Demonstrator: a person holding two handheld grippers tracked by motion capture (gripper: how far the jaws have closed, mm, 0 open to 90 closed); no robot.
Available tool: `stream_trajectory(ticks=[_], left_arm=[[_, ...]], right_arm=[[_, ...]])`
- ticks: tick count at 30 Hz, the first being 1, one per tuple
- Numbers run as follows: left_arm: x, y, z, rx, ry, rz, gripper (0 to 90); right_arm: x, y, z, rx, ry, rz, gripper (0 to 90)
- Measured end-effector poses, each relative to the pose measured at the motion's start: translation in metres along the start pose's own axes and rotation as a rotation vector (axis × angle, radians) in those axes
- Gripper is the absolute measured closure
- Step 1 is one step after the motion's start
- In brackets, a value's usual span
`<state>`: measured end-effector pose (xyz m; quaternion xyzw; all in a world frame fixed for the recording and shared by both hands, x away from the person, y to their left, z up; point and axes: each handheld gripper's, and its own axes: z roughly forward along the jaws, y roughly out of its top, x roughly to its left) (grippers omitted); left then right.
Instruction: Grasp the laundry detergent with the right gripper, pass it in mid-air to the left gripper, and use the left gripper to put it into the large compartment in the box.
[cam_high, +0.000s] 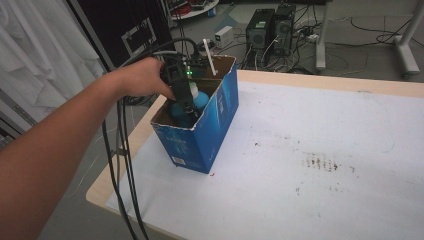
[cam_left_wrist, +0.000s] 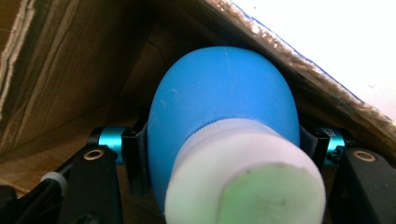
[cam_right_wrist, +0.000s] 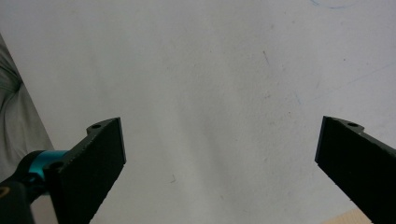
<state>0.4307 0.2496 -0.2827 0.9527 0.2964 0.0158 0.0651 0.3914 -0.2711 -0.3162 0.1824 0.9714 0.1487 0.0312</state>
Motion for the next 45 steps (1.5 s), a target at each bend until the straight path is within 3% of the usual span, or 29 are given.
stream_trajectory(ticks=[5,10,15,21,27,31,40,41,42,43,45], left_arm=[[0.003,0.001,0.0,-0.006,-0.003,-0.016,37.4],[0.006,-0.001,-0.007,-0.064,0.012,-0.049,29.8],[0.006,-0.003,-0.017,-0.09,0.014,-0.066,24.8],[0.002,-0.003,-0.033,-0.13,0.029,-0.068,24.8],[-0.008,0.002,-0.051,-0.212,0.058,-0.082,20.5],[-0.019,0.01,-0.061,-0.247,0.076,-0.041,20.4],[-0.036,0.03,-0.071,-0.273,0.08,-0.009,20.4],[-0.039,0.033,-0.072,-0.27,0.075,0.01,20.4],[-0.043,0.038,-0.072,-0.264,0.065,0.058,20.4],[-0.043,0.038,-0.072,-0.264,0.065,0.058,20.4],[-0.05,0.045,-0.07,-0.26,0.073,0.118,20.4]], right_arm=[[0.0,0.0,-0.001,-0.003,0.003,0.001,1.0],[0.001,0.0,-0.001,-0.004,0.006,-0.007,1.0],[0.001,0.0,-0.001,-0.007,0.007,-0.008,1.0],[0.002,0.001,-0.001,-0.007,0.007,-0.009,1.0],[0.004,0.001,-0.002,-0.01,0.005,-0.015,1.0],[0.005,0.0,-0.004,-0.012,0.004,-0.01,1.0],[0.006,-0.001,-0.007,-0.023,-0.002,-0.005,1.0],[0.006,-0.002,-0.007,-0.026,-0.004,-0.007,1.0],[0.006,-0.002,-0.007,-0.028,-0.006,-0.007,1.0],[0.006,-0.002,-0.007,-0.028,-0.006,-0.007,1.0],[0.006,-0.003,-0.008,-0.03,-0.008,-0.007,1.1]])
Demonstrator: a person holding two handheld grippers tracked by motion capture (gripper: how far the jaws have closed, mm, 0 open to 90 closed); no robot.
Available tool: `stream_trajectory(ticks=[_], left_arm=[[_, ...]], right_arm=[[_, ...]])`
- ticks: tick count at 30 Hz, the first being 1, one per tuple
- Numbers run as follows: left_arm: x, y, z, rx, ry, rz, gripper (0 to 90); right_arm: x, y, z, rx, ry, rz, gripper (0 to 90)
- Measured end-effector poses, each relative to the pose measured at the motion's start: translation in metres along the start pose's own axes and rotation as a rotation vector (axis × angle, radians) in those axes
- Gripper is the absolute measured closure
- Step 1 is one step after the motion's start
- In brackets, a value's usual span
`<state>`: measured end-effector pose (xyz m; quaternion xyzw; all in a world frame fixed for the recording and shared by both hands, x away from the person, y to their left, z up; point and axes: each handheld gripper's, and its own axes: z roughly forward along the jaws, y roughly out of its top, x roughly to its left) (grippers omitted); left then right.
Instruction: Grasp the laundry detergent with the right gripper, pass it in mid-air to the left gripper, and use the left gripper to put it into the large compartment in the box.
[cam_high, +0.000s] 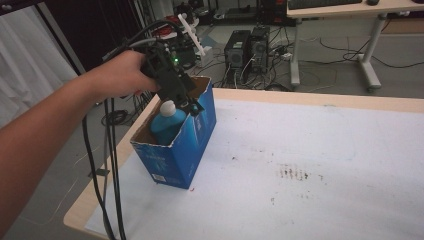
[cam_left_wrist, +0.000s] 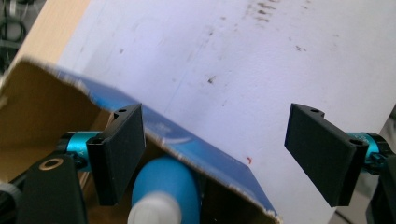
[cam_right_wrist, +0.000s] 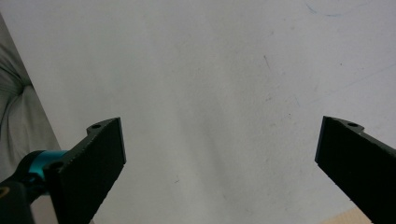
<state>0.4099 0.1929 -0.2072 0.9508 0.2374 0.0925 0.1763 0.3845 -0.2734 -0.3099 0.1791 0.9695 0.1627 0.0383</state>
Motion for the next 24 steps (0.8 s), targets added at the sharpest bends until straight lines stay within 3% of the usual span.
stream_trajectory(ticks=[3,7,8,9,13,14,15,16,17,18,19,21,22,23,24], left_arm=[[-0.009,0.01,0.008,-0.008,-0.008,0.07,20.4],[-0.017,0.02,0.017,-0.041,0.008,0.05,20.4],[-0.021,0.024,0.019,-0.07,-0.049,0.061,20.4],[-0.023,0.027,0.02,-0.078,-0.079,0.066,20.4],[-0.032,0.039,0.027,-0.049,-0.029,0.07,19.7],[-0.033,0.041,0.029,-0.051,-0.027,0.091,14.7],[-0.036,0.043,0.03,-0.051,-0.036,0.128,14.7],[-0.036,0.043,0.03,-0.051,-0.036,0.128,14.6],[-0.04,0.047,0.033,-0.054,-0.051,0.182,14.6],[-0.042,0.049,0.035,-0.055,-0.058,0.194,13.7],[-0.044,0.052,0.037,-0.053,-0.055,0.204,4.5],[-0.046,0.053,0.038,-0.042,-0.042,0.223,4.4],[-0.054,0.055,0.04,-0.048,0.01,0.266,1.6],[-0.059,0.055,0.04,-0.061,0.032,0.291,1.6],[-0.062,0.054,0.04,-0.072,0.018,0.334,1.6]], right_arm=[[0.0,-0.001,-0.001,-0.004,-0.003,-0.003,1.0],[0.0,-0.001,-0.001,-0.007,-0.001,-0.008,1.1],[0.0,-0.001,-0.001,-0.006,0.0,-0.009,1.1],[0.001,-0.001,-0.002,-0.005,0.001,-0.002,1.1],[-0.001,-0.005,-0.002,-0.007,-0.003,0.003,1.0],[-0.001,-0.006,-0.002,-0.007,0.0,0.008,1.0],[-0.001,-0.006,-0.002,-0.007,0.0,0.008,1.0],[-0.001,-0.006,-0.002,-0.007,0.0,0.008,1.0],[-0.001,-0.006,-0.002,-0.008,-0.002,0.009,1.1],[-0.001,-0.007,-0.001,-0.008,-0.001,0.013,1.1],[-0.002,-0.007,0.0,-0.008,-0.003,0.01,1.0],[-0.002,-0.007,0.0,-0.008,-0.003,0.01,1.0],[-0.002,-0.007,-0.001,-0.011,-0.002,0.012,1.1],[-0.002,-0.007,-0.001,-0.011,-0.002,0.012,1.1],[-0.002,-0.008,-0.001,-0.013,-0.002,0.01,1.1]])
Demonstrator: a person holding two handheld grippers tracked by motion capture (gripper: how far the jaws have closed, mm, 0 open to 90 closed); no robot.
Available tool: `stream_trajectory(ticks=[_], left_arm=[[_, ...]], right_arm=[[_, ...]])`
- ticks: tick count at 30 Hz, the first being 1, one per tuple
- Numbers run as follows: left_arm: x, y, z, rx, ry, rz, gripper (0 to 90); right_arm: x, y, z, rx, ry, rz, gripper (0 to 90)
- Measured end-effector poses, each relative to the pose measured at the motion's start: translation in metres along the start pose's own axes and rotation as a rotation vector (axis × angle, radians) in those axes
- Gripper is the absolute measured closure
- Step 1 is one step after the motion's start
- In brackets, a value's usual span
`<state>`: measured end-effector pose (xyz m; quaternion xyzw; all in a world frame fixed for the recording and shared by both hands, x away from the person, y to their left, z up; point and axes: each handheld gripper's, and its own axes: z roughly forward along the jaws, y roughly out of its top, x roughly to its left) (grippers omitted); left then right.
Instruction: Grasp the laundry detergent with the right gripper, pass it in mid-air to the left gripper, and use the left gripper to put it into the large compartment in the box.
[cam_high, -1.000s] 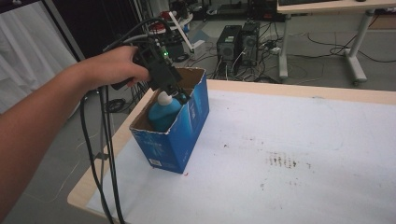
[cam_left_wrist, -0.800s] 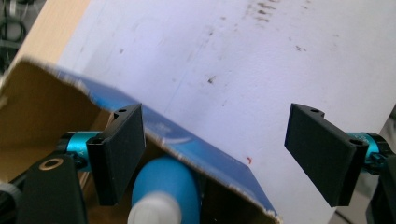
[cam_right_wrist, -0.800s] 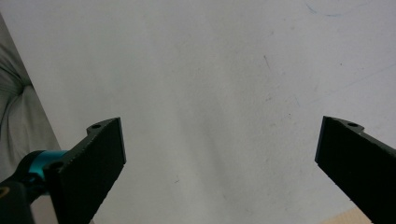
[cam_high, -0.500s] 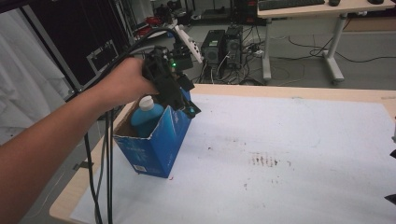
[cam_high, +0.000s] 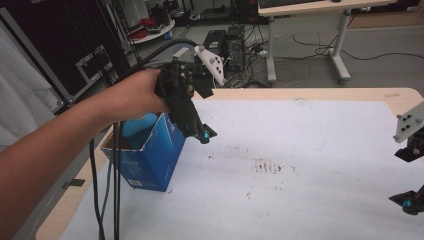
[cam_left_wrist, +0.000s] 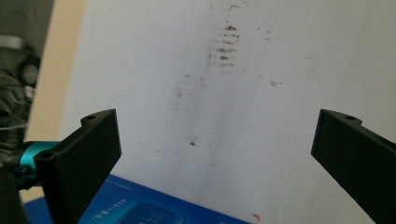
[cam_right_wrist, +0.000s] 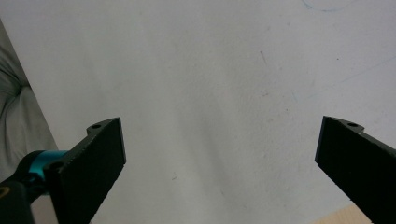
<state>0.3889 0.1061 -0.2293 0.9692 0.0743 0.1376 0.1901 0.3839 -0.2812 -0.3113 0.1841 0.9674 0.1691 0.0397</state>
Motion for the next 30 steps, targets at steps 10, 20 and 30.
stream_trajectory(ticks=[10,20,30], left_arm=[[0.0,0.019,0.011,0.045,-0.163,-0.101,1.6],[0.0,0.048,0.029,0.063,-0.17,-0.046,1.6],[0.008,0.067,0.046,0.055,-0.183,-0.067,1.6]], right_arm=[[-0.001,-0.002,0.0,-0.005,-0.002,0.002,1.1],[0.0,0.006,0.001,-0.02,0.005,-0.003,1.1],[0.001,0.015,0.001,-0.025,0.011,-0.004,1.1]])
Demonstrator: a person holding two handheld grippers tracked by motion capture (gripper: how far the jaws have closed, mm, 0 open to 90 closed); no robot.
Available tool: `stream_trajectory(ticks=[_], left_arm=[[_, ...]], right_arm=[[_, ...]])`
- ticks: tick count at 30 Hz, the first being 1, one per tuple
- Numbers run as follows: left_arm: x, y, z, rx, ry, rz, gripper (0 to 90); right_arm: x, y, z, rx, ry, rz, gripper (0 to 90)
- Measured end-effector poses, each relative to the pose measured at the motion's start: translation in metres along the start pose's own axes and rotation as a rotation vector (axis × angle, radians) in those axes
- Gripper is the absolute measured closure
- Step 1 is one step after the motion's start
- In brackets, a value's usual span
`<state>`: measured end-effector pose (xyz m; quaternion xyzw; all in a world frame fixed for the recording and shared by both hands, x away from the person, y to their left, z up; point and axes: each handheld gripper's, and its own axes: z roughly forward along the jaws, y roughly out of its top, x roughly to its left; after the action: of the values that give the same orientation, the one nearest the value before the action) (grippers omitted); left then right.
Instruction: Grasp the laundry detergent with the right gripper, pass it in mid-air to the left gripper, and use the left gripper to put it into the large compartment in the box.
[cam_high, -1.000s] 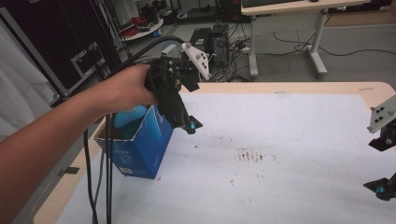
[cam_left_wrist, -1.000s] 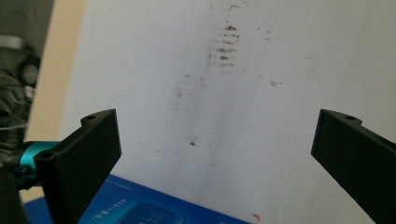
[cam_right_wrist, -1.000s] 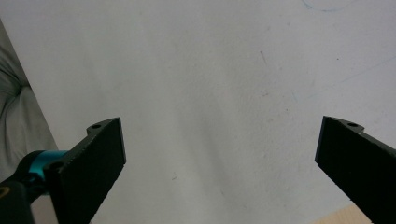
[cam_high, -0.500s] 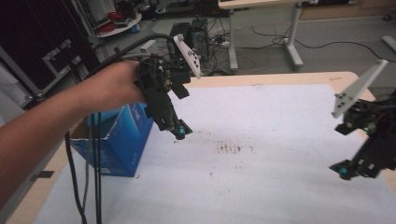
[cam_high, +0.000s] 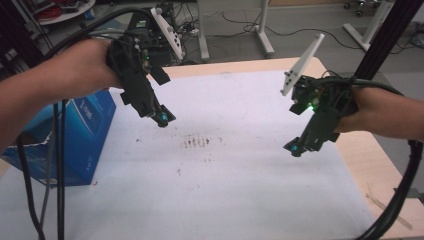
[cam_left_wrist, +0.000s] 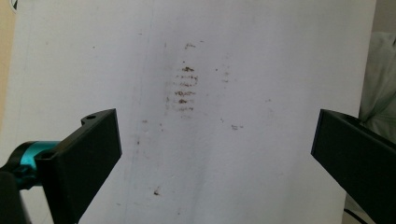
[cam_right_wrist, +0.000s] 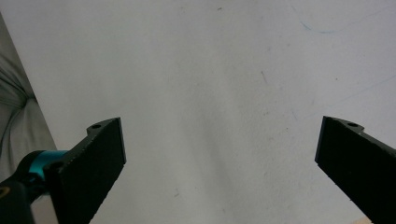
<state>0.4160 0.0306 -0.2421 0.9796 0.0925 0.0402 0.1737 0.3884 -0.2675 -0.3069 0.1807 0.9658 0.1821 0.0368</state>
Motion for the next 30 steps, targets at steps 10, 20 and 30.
stream_trajectory(ticks=[10,20,30], left_arm=[[0.0,0.008,0.019,0.026,-0.02,0.0,1.6],[-0.001,0.012,0.04,0.039,-0.048,0.006,1.6],[-0.002,0.008,0.053,0.044,-0.06,-0.008,1.6]], right_arm=[[0.003,0.004,0.001,0.016,0.0,-0.001,1.0],[0.005,0.004,0.001,0.013,-0.007,-0.007,1.1],[0.003,0.007,0.005,0.021,-0.007,-0.007,1.1]])
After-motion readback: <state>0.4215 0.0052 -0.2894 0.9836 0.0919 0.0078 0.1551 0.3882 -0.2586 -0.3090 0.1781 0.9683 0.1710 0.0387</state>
